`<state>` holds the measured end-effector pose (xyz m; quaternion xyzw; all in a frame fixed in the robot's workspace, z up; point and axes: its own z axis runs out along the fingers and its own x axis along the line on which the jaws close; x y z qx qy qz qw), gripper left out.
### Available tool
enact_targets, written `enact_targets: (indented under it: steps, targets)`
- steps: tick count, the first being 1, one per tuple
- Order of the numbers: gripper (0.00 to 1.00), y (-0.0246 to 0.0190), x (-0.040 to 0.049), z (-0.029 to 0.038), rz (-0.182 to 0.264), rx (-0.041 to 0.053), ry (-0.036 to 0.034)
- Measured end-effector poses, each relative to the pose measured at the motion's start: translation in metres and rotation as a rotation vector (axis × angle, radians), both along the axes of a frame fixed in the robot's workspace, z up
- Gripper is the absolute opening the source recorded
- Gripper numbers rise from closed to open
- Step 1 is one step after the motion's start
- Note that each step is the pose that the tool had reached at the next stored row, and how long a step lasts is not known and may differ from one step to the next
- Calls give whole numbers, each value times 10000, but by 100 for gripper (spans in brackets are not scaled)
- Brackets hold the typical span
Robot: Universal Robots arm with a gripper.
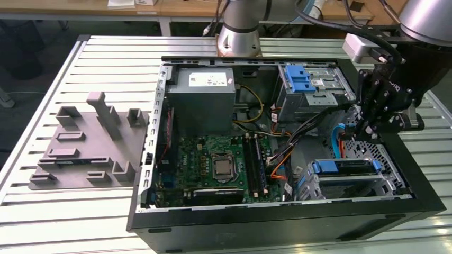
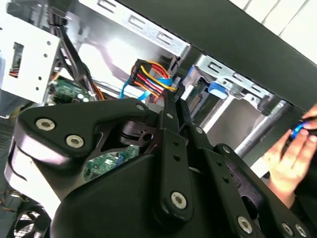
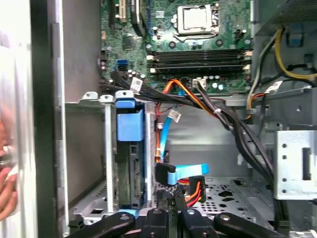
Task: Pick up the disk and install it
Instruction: 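Insert the first disk wire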
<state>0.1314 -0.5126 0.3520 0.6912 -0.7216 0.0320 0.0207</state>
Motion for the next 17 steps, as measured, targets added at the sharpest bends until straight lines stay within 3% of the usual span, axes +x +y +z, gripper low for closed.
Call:
enact_targets:
  steps: [1, 2, 8, 14, 17]
  targets:
    - [17, -2, 0, -1, 0, 69, 0]
    - [17, -6, 0, -3, 1, 82, 0]
    - [17, -70, -12, -53, 0, 85, 1]
    - [17, -73, -16, -62, 1, 80, 2]
    - [17, -99, -17, -63, 1, 79, 4]
